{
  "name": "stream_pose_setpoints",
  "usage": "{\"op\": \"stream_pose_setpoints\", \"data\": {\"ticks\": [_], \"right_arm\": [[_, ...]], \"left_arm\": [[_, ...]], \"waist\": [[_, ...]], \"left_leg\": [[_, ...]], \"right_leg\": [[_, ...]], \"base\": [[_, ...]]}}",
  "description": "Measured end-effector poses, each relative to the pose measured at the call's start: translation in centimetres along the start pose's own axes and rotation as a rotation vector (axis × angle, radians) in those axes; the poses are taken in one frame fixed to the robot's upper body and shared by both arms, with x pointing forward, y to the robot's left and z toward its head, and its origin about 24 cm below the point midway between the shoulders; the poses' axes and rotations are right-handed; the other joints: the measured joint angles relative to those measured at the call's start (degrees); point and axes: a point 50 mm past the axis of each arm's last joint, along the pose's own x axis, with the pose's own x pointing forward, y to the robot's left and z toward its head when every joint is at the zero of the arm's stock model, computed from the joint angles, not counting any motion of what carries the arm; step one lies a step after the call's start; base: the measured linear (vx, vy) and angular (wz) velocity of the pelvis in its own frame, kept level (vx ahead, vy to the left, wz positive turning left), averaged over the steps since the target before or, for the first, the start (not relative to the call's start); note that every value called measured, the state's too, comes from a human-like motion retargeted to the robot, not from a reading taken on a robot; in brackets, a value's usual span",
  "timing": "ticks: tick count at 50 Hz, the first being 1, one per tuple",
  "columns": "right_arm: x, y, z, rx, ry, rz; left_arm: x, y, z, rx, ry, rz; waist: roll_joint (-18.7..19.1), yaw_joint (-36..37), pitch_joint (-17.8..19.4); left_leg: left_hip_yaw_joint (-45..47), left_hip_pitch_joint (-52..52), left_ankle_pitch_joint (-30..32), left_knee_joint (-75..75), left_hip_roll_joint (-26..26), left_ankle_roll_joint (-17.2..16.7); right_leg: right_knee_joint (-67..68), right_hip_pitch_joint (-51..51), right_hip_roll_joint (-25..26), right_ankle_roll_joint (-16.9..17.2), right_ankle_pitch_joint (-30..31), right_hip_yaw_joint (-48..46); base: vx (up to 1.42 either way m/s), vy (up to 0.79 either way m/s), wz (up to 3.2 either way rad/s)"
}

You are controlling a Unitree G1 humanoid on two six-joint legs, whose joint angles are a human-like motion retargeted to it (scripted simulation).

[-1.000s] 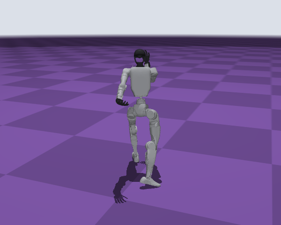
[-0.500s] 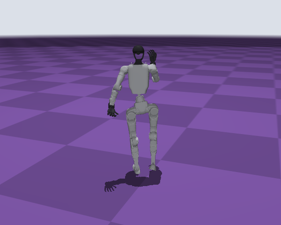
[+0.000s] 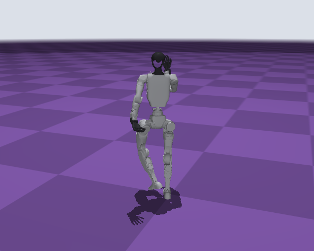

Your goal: Kungfu

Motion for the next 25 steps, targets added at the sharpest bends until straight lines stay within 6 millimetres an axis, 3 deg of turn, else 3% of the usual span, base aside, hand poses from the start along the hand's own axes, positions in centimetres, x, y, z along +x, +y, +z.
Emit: {"op": "stream_pose_setpoints", "data": {"ticks": [5,10,15,17,20,22,23,25], "right_arm": [[1.0,0.4,0.8,-0.043,-0.033,0.025],[1.8,0.3,1.6,-0.071,-0.04,0.054],[1.5,-0.2,1.8,-0.124,-0.028,0.054],[0.9,-1.0,1.6,-0.154,-0.016,0.029],[-1.4,-3.4,0.3,-0.222,0.074,-0.057],[-5.6,-6.3,-1.5,-0.261,0.223,-0.164],[-8.0,-7.1,-3.1,-0.265,0.328,-0.205],[-13.4,-9.8,-5.7,-0.318,0.593,-0.326]], "left_arm": [[2.2,-3.6,-1.4,-0.119,-0.024,-0.086],[3.7,-7.9,-4.2,-0.234,0.047,-0.208],[4.4,-10.9,-6.1,-0.406,0.082,-0.24],[4.3,-10.9,-6.5,-0.491,0.088,-0.225],[3.7,-9.7,-7.0,-0.614,0.095,-0.137],[2.5,-7.3,-7.4,-0.688,0.104,-0.037],[1.5,-5.0,-6.6,-0.706,0.08,0.024],[-2.2,1.6,-4.3,-0.705,0.038,0.247]], "waist": [[-0.2,7.0,2.6],[0.3,13.0,4.9],[-1.1,15.0,4.6],[-2.2,16.0,3.7],[-5.0,17.6,1.1],[-5.4,15.3,-2.9],[-6.0,15.8,-3.4],[-2.0,14.6,-2.6]], "left_leg": [[0.1,-7.1,4.4,-17.1,1.4,0.6],[-2.6,-12.1,7.6,-33.6,1.9,1.7],[6.4,-14.6,1.5,-40.8,2.8,4.5],[7.2,-14.5,3.5,-39.2,2.7,5.8],[10.1,-13.7,12.8,-37.8,1.5,13.9],[0.9,-19.2,7.7,-30.7,2.5,12.0],[2.2,-19.8,6.6,-29.0,5.0,11.0],[0.9,-18.8,1.2,-24.5,7.5,10.7]], "right_leg": [[0.0,3.8,3.3,0.5,-3.3,3.4],[0.6,8.8,6.4,2.8,-6.5,6.1],[0.9,13.2,6.2,8.4,-5.4,5.3],[1.4,14.5,5.8,11.8,-2.4,5.2],[2.6,16.0,3.4,18.8,5.9,4.2],[4.7,13.7,6.3,19.5,17.1,-0.6],[8.3,11.7,5.5,19.5,22.0,-0.2],[12.9,9.8,9.0,19.5,31.6,-1.7]], "base": [[0.49,-0.31,-0.68],[0.73,-0.27,-0.56],[0.86,-0.2,-0.17],[1.09,-0.22,-0.38],[1.38,-0.26,-0.29],[1.36,-0.52,0.05],[0.87,-0.45,-0.3],[0.62,-0.17,0.51]]}}
